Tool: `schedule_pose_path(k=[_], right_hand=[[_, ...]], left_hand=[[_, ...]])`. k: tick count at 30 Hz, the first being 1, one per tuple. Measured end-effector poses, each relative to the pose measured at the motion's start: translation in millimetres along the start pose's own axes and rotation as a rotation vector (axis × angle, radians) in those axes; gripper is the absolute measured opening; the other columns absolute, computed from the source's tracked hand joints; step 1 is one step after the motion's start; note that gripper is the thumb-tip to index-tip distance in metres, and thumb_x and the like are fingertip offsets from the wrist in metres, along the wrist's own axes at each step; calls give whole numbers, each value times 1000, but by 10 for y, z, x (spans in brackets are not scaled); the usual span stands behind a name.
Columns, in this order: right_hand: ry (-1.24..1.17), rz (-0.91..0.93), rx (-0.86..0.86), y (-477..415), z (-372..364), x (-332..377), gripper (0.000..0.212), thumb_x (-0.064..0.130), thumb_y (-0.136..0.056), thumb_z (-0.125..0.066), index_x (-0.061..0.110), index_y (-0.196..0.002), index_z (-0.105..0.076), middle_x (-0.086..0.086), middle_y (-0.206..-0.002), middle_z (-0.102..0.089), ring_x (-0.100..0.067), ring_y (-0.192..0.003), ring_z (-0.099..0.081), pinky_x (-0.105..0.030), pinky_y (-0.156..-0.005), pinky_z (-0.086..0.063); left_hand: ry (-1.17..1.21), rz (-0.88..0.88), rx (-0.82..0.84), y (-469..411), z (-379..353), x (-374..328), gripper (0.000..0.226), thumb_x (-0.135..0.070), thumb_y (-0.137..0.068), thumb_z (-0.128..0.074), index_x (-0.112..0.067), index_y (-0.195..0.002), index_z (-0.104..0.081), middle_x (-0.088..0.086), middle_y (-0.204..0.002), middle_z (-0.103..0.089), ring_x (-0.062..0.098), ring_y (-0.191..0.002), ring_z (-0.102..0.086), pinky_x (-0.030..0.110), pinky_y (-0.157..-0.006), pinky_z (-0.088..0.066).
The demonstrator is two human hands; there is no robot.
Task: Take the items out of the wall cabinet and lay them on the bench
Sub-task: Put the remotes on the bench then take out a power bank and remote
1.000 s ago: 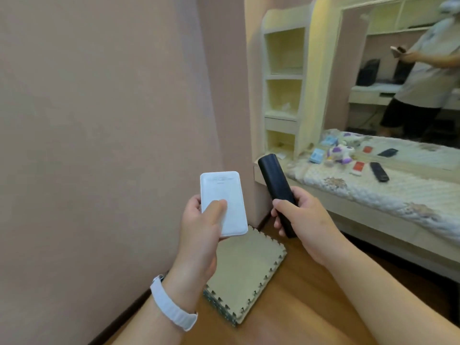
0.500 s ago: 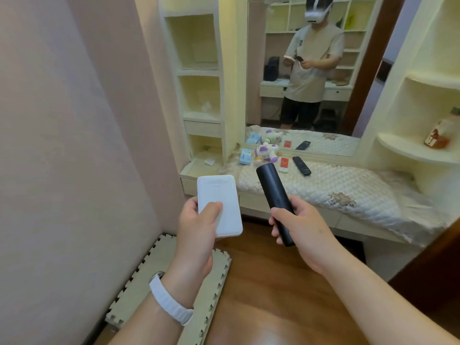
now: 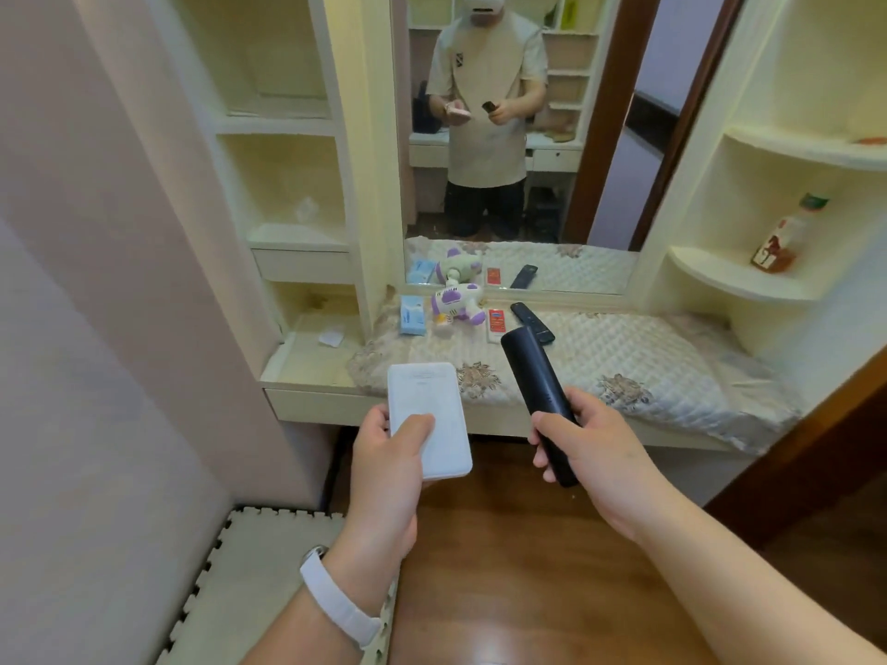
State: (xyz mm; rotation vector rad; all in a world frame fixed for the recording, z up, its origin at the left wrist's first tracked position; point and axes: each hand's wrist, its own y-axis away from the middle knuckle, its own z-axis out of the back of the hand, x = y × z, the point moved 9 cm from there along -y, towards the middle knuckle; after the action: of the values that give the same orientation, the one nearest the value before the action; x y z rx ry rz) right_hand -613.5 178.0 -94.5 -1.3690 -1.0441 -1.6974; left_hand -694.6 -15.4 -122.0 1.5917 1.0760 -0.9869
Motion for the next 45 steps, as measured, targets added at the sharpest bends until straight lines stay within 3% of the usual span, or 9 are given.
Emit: schedule_pose_path(k=[10,16,22,25,32,36,41,45], right_hand=[[-76,-36,-47,-1009,963,-223,14,13,-94,-59,15,-108,-58,-9,-76,-62,-16,-61,-59,-29,-57,-51],[-125,-70,-53,-1724,1895,-181,11,13,-92,-60,14,-103,-60,-13,-76,-64,-23,-61,-57,-35,-57,-49],[-117,-62,-64,-2340,2754,-185,13,11,-93,-58,16,-106,-59,-11,-79,-63,-20,-60,-58,-29,-52,-48],[-163,-81,-52,-2518,2966,-241,16,10,-93,-58,18,-107,-59,-12,-78,-62,-21,-61,-57,-31,-53,-48],[-177,-152,-77,-2993,3302,-538,15,10,-93,-58,17,-107,-59,-12,-78,-62,-21,-63,-59,-33,-56,-50],[-141,-217,-79,-3243,3425,-765,15,8,-92,-59,13,-105,-60,-13,-77,-63,-21,-62,-59,-33,-54,-49],[-85,-312,-93,-3641,3581,-1081,18,11,-92,-60,16,-109,-60,-12,-79,-65,-20,-62,-60,-32,-56,-50],[6,-434,-88,-3965,3672,-1341,14,9,-91,-61,13,-105,-60,-14,-78,-68,-21,-61,-62,-32,-57,-51]], left_hand=[[-69,60,41,-862,-1215,427,28,-11,-90,-60,-20,-115,-56,8,-112,-67,29,-101,-66,52,-78,-59],[-142,44,28,-1265,-2339,437,23,-11,-90,-59,-20,-111,-58,6,-111,-68,28,-99,-66,41,-69,-59],[-176,14,27,-1510,-3291,528,20,-6,-89,-57,-18,-106,-59,8,-105,-69,29,-93,-67,33,-57,-54],[-199,11,-6,-1622,-3495,557,16,-6,-89,-57,-15,-102,-58,10,-103,-68,27,-88,-66,30,-53,-52],[-222,23,-14,-2082,-3765,765,22,-6,-89,-58,-18,-108,-59,7,-103,-70,27,-92,-67,35,-62,-52],[-221,61,0,-2398,-3920,989,20,-6,-89,-58,-17,-106,-58,8,-102,-69,25,-88,-66,35,-61,-52],[-249,112,5,-2997,-4027,1281,22,-6,-90,-58,-23,-103,-54,6,-104,-66,26,-93,-65,45,-76,-55],[-277,179,-10,-3468,-4078,1565,19,-8,-89,-57,-23,-100,-54,8,-104,-64,26,-91,-64,45,-74,-55]])
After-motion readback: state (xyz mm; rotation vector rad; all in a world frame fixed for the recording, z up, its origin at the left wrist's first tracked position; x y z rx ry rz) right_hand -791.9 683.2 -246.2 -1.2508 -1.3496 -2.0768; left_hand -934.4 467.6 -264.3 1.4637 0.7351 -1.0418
